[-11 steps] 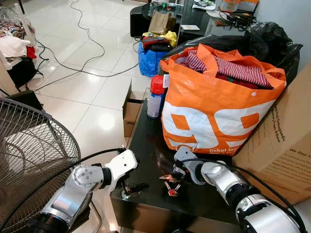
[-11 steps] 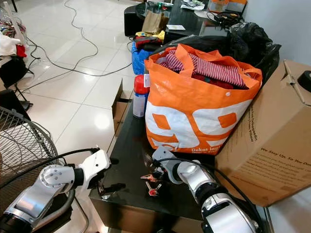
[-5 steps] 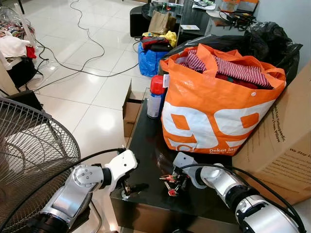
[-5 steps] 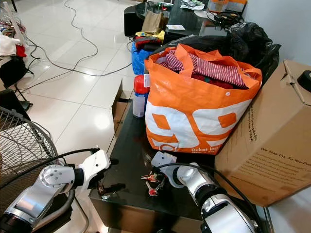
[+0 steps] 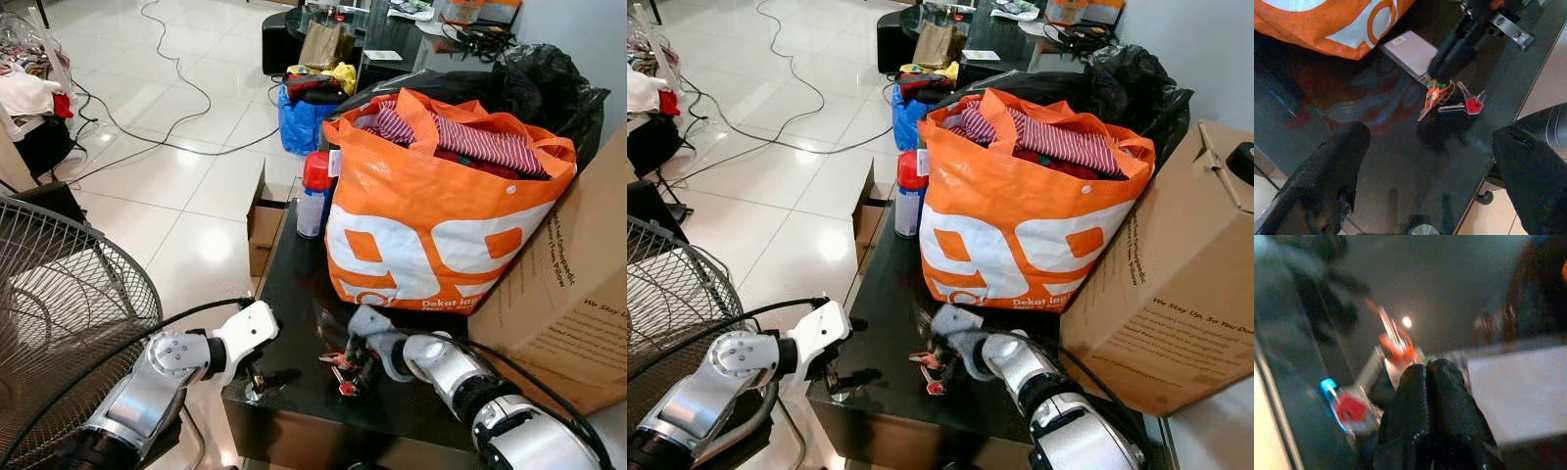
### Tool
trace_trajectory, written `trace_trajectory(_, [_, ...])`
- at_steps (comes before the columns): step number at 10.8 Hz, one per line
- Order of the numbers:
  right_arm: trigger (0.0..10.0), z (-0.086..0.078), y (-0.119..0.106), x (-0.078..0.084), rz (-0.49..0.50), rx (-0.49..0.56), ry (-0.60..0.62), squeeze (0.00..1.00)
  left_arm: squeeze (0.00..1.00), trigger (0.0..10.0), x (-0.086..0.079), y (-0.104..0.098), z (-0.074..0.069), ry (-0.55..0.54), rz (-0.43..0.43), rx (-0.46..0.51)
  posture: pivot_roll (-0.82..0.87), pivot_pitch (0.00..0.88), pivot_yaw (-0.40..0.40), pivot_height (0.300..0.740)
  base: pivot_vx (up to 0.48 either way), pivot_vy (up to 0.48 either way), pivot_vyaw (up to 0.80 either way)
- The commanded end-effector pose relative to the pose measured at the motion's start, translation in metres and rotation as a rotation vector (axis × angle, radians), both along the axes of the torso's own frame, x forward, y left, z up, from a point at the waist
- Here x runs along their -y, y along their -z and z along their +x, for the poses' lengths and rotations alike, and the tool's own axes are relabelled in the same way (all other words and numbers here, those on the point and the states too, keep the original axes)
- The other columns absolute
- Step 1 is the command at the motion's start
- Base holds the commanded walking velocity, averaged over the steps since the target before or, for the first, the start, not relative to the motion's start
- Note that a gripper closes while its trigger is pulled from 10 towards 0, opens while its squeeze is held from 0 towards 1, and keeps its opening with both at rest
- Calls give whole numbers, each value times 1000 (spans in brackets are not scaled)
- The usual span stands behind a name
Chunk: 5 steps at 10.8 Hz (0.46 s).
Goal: Hang keys on a hook
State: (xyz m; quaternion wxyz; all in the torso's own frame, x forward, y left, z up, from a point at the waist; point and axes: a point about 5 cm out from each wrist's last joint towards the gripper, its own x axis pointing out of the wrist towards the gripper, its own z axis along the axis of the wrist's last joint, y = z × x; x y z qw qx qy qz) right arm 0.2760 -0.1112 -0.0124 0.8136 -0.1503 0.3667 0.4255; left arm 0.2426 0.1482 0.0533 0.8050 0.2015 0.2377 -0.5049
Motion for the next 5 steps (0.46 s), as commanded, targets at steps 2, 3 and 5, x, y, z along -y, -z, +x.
trace_trajectory(2, [0,10,-10,10,73,33,91,0,243,10000,5,-3,3,22,0,12,-5,0,-108,740,0,0,0])
trace_trajectory(3, [0,9,-9,15,70,32,95,0,247,10000,6,-3,2,22,-2,12,-5,0,-108,740,0,0,0])
trace_trajectory(5, [10000,2,-5,18,21,25,14,302,247,10000,6,-3,2,24,-2,11,-9,0,-106,740,0,0,0])
